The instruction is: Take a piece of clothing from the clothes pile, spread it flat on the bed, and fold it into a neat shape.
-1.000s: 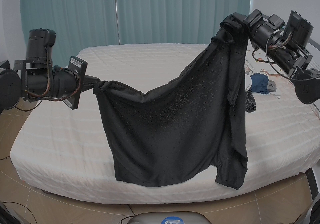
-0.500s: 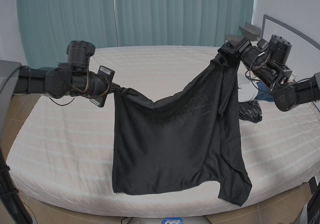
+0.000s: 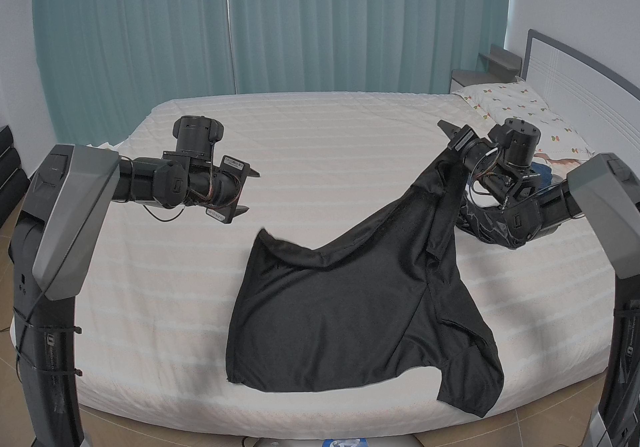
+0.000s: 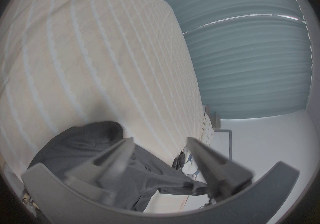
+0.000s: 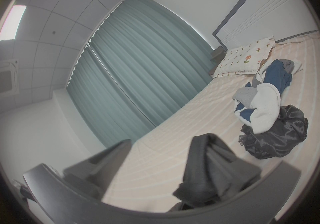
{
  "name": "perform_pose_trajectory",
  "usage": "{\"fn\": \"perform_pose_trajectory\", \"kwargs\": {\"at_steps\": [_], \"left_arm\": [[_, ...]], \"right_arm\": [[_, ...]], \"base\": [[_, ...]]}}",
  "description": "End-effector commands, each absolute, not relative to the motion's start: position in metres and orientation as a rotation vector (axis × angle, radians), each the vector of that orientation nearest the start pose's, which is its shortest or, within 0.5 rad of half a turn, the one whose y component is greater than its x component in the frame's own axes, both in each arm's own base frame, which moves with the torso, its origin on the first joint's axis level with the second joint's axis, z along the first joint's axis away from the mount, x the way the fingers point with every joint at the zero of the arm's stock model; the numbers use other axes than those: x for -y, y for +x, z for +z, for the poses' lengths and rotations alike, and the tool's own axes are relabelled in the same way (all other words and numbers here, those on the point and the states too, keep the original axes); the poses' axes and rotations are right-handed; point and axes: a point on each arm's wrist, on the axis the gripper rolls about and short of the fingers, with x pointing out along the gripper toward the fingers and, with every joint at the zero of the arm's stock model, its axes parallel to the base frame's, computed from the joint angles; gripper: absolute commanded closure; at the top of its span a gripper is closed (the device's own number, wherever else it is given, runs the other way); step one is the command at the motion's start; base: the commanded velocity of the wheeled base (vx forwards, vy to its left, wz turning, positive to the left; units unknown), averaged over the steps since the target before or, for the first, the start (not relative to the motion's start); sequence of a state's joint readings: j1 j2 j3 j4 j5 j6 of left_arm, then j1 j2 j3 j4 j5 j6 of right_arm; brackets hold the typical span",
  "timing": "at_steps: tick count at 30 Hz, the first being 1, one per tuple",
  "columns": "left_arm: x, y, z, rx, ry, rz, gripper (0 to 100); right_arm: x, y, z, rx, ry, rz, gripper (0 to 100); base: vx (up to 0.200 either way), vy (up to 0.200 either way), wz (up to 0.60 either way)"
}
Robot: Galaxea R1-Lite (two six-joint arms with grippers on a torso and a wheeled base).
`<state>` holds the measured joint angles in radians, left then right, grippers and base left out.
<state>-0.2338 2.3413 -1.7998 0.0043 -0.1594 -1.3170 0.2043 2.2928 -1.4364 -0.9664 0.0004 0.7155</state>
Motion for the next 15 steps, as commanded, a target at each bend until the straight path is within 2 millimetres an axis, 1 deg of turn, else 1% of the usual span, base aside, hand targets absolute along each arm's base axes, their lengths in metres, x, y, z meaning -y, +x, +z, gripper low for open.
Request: {"fn": "perform_pose_trajectory", "kwargs": {"at_steps": [1, 2, 3, 6, 7, 8, 10, 13, 15], "left_arm": [[0.110, 0.509, 0.097, -0.641, -1.272, 0.136, 0], [0.110, 0.512, 0.092, -0.622, -1.264, 0.160, 0], [0.110, 0.513, 0.084, -0.609, -1.252, 0.188, 0], [0.107, 0.514, 0.079, -0.620, -1.239, 0.208, 0], [0.107, 0.514, 0.079, -0.620, -1.239, 0.208, 0], [0.104, 0.514, 0.078, -0.627, -1.237, 0.218, 0], [0.103, 0.513, 0.077, -0.648, -1.232, 0.228, 0], [0.103, 0.511, 0.077, -0.685, -1.234, 0.226, 0], [0.100, 0.507, 0.077, -0.739, -1.236, 0.229, 0]], "right_arm": [[-0.091, 0.503, 0.066, -0.069, 0.613, 0.145, 0], [-0.088, 0.505, 0.058, -0.076, 0.592, 0.117, 0], [-0.085, 0.509, 0.045, -0.091, 0.571, 0.073, 0], [-0.079, 0.510, 0.026, -0.138, 0.555, 0.005, 0], [-0.079, 0.510, 0.025, -0.141, 0.554, 0.000, 0], [-0.070, 0.507, 0.018, -0.184, 0.538, -0.033, 0], [-0.064, 0.506, 0.012, -0.207, 0.494, -0.046, 0], [-0.058, 0.502, 0.006, -0.232, 0.464, -0.059, 0], [-0.057, 0.495, 0.006, -0.260, 0.453, -0.063, 0]], "base": [[0.000, 0.000, 0.00], [0.000, 0.000, 0.00], [0.000, 0.000, 0.00], [0.000, 0.000, 0.00], [0.000, 0.000, 0.00], [0.000, 0.000, 0.00], [0.000, 0.000, 0.00], [0.000, 0.000, 0.00], [0.000, 0.000, 0.00]]}}
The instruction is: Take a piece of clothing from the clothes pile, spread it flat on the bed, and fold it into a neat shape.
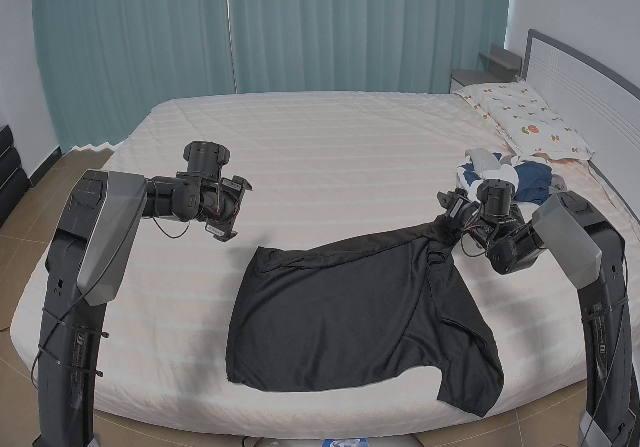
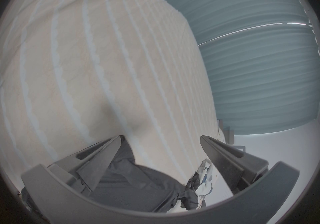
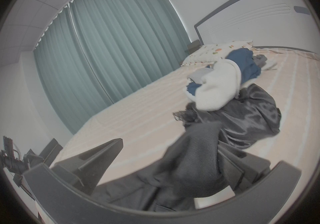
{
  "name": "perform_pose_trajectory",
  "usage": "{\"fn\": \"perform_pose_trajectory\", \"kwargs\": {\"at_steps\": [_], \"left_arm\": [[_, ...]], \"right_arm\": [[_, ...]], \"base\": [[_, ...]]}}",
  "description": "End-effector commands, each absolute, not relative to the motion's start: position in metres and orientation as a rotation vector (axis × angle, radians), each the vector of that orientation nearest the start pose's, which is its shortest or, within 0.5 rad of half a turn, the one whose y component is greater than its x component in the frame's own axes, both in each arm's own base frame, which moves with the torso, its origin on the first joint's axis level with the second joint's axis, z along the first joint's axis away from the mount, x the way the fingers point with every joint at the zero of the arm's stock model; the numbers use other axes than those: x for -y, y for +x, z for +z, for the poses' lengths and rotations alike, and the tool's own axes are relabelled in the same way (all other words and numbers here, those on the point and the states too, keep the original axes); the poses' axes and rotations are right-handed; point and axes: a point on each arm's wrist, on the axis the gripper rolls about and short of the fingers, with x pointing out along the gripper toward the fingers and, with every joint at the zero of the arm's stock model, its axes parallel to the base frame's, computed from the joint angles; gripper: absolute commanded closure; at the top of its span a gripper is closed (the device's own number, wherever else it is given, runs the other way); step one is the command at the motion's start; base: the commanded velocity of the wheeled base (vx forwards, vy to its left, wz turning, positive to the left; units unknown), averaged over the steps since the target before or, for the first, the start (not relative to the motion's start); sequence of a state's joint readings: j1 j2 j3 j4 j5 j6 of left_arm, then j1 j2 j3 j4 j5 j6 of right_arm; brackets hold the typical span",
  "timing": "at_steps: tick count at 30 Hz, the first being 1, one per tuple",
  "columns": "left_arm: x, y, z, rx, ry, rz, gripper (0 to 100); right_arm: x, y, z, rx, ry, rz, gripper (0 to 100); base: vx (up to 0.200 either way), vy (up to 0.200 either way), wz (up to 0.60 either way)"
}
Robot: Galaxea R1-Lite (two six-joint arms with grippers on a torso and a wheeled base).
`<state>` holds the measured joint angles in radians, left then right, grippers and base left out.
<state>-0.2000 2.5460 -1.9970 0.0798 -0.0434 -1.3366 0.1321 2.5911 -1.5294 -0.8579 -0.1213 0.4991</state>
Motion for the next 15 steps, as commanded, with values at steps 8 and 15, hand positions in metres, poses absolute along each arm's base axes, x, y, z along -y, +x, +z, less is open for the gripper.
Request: {"fn": "perform_pose_trajectory", "kwargs": {"at_steps": [8, 15], "left_arm": [[0.085, 0.484, 0.091, -0.870, -1.272, 0.183, 0], [0.065, 0.461, 0.083, -0.861, -1.315, 0.128, 0]], "right_arm": [[-0.039, 0.463, 0.042, -0.247, 0.486, -0.073, 0], [-0.030, 0.413, 0.052, -0.359, 0.517, -0.023, 0]], "base": [[0.000, 0.000, 0.00], [0.000, 0.000, 0.00]]}}
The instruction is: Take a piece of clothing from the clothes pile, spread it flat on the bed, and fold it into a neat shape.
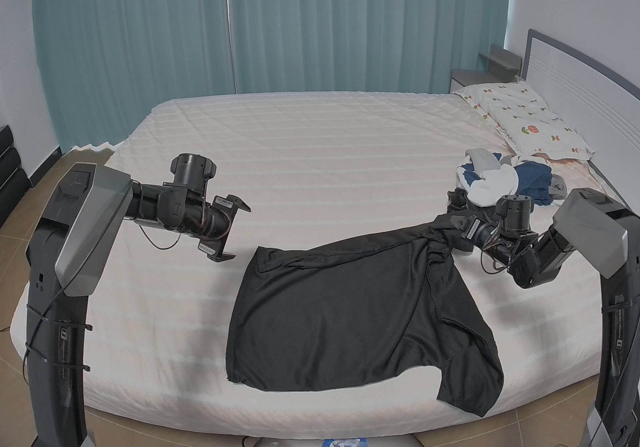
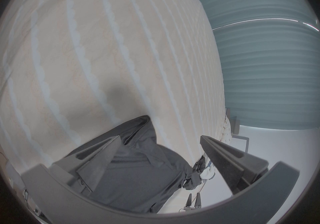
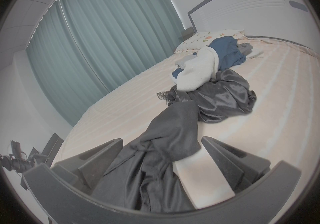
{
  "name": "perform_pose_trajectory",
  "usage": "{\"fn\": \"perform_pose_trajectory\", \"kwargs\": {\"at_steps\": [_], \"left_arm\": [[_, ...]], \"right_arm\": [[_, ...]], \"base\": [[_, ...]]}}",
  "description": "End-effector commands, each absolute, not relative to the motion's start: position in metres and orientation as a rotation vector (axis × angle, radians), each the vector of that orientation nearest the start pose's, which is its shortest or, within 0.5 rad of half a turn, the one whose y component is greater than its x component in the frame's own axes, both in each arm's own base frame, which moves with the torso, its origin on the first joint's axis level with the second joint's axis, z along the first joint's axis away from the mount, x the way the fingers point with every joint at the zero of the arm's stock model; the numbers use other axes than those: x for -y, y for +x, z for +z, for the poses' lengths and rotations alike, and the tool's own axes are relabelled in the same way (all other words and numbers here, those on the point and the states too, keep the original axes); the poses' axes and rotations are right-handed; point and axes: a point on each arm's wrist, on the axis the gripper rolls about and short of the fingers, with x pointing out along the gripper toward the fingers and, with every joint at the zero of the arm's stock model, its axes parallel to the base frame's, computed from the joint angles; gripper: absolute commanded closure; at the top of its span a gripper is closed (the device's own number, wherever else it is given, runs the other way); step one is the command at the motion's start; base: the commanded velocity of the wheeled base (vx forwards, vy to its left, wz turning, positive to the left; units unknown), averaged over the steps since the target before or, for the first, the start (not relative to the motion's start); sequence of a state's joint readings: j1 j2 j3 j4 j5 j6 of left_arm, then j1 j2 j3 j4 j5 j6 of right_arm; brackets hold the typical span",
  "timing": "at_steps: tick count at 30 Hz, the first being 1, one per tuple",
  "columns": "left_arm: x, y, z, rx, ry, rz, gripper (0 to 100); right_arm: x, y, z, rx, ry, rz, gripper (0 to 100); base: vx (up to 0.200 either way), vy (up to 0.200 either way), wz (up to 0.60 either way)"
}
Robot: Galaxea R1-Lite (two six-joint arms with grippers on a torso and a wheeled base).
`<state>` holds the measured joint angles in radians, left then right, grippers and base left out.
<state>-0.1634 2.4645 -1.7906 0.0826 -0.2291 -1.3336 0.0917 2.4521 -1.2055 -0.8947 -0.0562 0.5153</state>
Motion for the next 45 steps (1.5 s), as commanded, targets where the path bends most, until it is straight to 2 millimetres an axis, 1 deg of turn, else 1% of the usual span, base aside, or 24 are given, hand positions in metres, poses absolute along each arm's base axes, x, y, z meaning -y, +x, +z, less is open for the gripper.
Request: {"fn": "perform_pose_trajectory", "kwargs": {"at_steps": [1, 2, 3, 5, 6, 11, 15, 16, 18, 19, 20, 23, 26, 28, 29, 30, 33, 35, 39, 40, 45], "left_arm": [[0.065, 0.461, 0.083, -0.861, -1.315, 0.128, 0], [0.061, 0.456, 0.075, -0.847, -1.324, 0.128, 0], [0.060, 0.453, 0.072, -0.845, -1.324, 0.128, 0], [0.060, 0.450, 0.070, -0.845, -1.323, 0.127, 0], [0.060, 0.445, 0.067, -0.846, -1.321, 0.125, 0], [0.064, 0.442, 0.072, -0.840, -1.314, 0.112, 0], [0.079, 0.441, 0.078, -0.837, -1.297, 0.078, 0], [0.080, 0.441, 0.078, -0.837, -1.295, 0.075, 0], [0.096, 0.448, 0.088, -0.821, -1.282, 0.021, 0], [0.098, 0.449, 0.090, -0.817, -1.281, 0.013, 0], [0.106, 0.454, 0.091, -0.808, -1.276, -0.005, 0], [0.125, 0.464, 0.084, -0.805, -1.256, -0.040, 0], [0.143, 0.475, 0.069, -0.799, -1.217, -0.044, 0], [0.150, 0.482, 0.060, -0.786, -1.171, -0.018, 0], [0.151, 0.483, 0.060, -0.786, -1.167, -0.017, 0], [0.159, 0.490, 0.049, -0.791, -1.117, 0.030, 0], [0.163, 0.501, 0.039, -0.793, -1.080, 0.106, 0], [0.163, 0.502, 0.025, -0.798, -1.046, 0.147, 0], [0.162, 0.504, 0.019, -0.773, -0.984, 0.156, 0], [0.162, 0.504, 0.013, -0.774, -0.977, 0.167, 0], [0.160, 0.507, 0.011, -0.750, -0.982, 0.165, 0]], "right_arm": [[-0.030, 0.413, 0.052, -0.359, 0.517, -0.023, 0], [-0.030, 0.404, 0.049, -0.384, 0.512, -0.030, 0], [-0.029, 0.400, 0.051, -0.381, 0.514, -0.031, 0], [-0.027, 0.397, 0.050, -0.378, 0.516, -0.034, 0], [-0.023, 0.391, 0.047, -0.380, 0.517, -0.044, 0], [-0.020, 0.379, 0.038, -0.403, 0.516, -0.055, 0], [-0.021, 0.376, 0.035, -0.405, 0.517, -0.054, 0], [-0.021, 0.375, 0.034, -0.408, 0.517, -0.055, 0], [-0.020, 0.373, 0.031, -0.421, 0.519, -0.059, 0], [-0.019, 0.373, 0.030, -0.423, 0.519, -0.061, 0], [-0.018, 0.373, 0.032, -0.418, 0.532, -0.064, 0], [-0.024, 0.372, 0.037, -0.409, 0.581, -0.056, 0], [-0.032, 0.370, 0.037, -0.417, 0.598, -0.036, 0], [-0.034, 0.370, 0.036, -0.422, 0.597, -0.029, 0], [-0.035, 0.370, 0.036, -0.423, 0.597, -0.028, 0], [-0.037, 0.371, 0.038, -0.417, 0.596, -0.021, 0], [-0.043, 0.371, 0.038, -0.419, 0.594, -0.004, 0], [-0.049, 0.371, 0.037, -0.427, 0.597, 0.009, 0], [-0.057, 0.370, 0.037, -0.433, 0.598, 0.027, 0], [-0.057, 0.370, 0.036, -0.434, 0.598, 0.029, 0], [-0.058, 0.371, 0.030, -0.448, 0.596, 0.024, 0]], "base": [[0.000, 0.000, 0.00], [0.000, 0.000, 0.00], [0.000, 0.000, 0.00], [0.000, 0.000, 0.00], [0.000, 0.000, 0.00], [0.000, 0.000, 0.00], [0.000, 0.000, 0.00], [0.000, 0.000, 0.00], [0.000, 0.000, 0.00], [0.000, 0.000, 0.00], [0.000, 0.000, 0.00], [0.000, 0.000, 0.00], [0.000, 0.000, 0.00], [0.000, 0.000, 0.00], [0.000, 0.000, 0.00], [0.000, 0.000, 0.00], [0.000, 0.000, 0.00], [0.000, 0.000, 0.00], [0.000, 0.000, 0.00], [0.000, 0.000, 0.00], [0.000, 0.000, 0.00]]}}
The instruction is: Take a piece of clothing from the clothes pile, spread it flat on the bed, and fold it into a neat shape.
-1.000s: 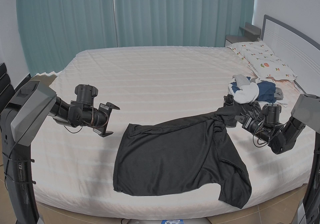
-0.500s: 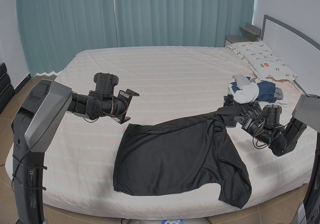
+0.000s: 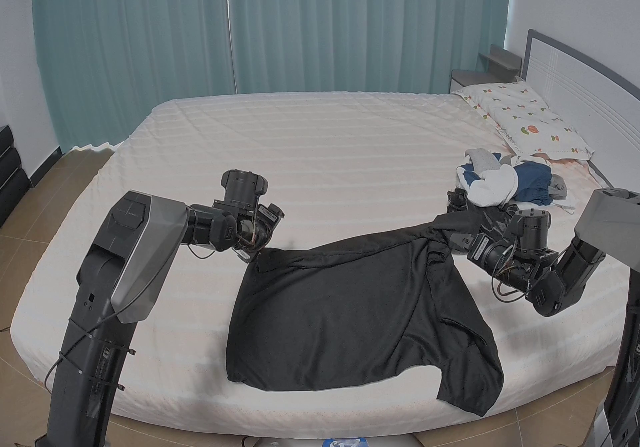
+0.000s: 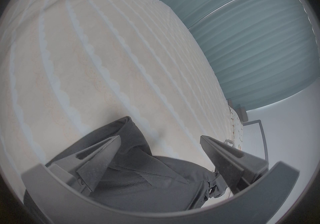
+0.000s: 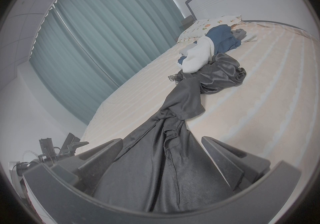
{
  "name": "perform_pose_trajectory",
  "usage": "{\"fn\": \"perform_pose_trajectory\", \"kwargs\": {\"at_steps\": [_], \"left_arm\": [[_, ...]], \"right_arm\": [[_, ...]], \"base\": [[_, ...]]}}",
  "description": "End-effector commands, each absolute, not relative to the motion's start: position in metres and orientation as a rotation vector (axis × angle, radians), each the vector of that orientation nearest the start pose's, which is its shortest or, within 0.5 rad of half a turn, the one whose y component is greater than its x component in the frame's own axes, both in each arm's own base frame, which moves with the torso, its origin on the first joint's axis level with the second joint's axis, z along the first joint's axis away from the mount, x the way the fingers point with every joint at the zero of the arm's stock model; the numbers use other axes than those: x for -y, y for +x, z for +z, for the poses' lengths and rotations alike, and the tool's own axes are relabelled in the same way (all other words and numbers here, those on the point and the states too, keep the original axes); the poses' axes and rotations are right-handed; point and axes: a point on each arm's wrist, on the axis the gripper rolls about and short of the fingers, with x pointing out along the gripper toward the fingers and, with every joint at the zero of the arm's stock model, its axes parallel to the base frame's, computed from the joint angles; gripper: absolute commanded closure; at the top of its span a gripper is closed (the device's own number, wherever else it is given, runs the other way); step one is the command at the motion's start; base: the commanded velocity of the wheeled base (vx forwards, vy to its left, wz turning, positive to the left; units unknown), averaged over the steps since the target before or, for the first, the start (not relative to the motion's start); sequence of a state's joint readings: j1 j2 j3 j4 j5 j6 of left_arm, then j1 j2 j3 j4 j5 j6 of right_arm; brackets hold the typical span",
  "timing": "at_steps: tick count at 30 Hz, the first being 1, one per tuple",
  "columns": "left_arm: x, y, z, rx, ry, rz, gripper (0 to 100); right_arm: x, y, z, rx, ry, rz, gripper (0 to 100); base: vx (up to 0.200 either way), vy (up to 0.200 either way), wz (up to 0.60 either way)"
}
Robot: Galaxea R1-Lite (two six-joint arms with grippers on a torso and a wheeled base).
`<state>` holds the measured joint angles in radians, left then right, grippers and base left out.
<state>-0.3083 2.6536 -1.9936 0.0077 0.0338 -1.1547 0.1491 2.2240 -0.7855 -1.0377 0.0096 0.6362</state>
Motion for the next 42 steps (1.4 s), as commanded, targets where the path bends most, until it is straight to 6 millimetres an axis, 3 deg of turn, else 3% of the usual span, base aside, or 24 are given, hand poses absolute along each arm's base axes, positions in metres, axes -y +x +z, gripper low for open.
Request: {"fn": "perform_pose_trajectory", "kwargs": {"at_steps": [1, 21, 29, 30, 37, 42], "left_arm": [[0.160, 0.507, 0.011, -0.749, -0.982, 0.164, 0], [0.145, 0.516, 0.002, -0.643, -0.892, 0.217, 0], [0.154, 0.513, -0.004, -0.673, -0.871, 0.201, 0], [0.156, 0.512, -0.005, -0.678, -0.868, 0.198, 100], [0.157, 0.508, -0.025, -0.738, -0.771, 0.214, 100], [0.144, 0.512, -0.017, -0.713, -0.787, 0.238, 100]], "right_arm": [[-0.058, 0.371, 0.030, -0.448, 0.596, 0.024, 0], [-0.056, 0.372, 0.023, -0.438, 0.597, 0.017, 0], [-0.057, 0.371, 0.022, -0.443, 0.596, 0.019, 0], [-0.057, 0.371, 0.022, -0.443, 0.596, 0.019, 0], [-0.058, 0.374, 0.011, -0.465, 0.592, 0.010, 0], [-0.057, 0.374, 0.007, -0.471, 0.592, 0.004, 0]], "base": [[0.000, 0.000, 0.00], [0.000, 0.000, 0.00], [0.000, 0.000, 0.00], [0.000, 0.000, 0.00], [0.000, 0.000, 0.00], [0.000, 0.000, 0.00]]}}
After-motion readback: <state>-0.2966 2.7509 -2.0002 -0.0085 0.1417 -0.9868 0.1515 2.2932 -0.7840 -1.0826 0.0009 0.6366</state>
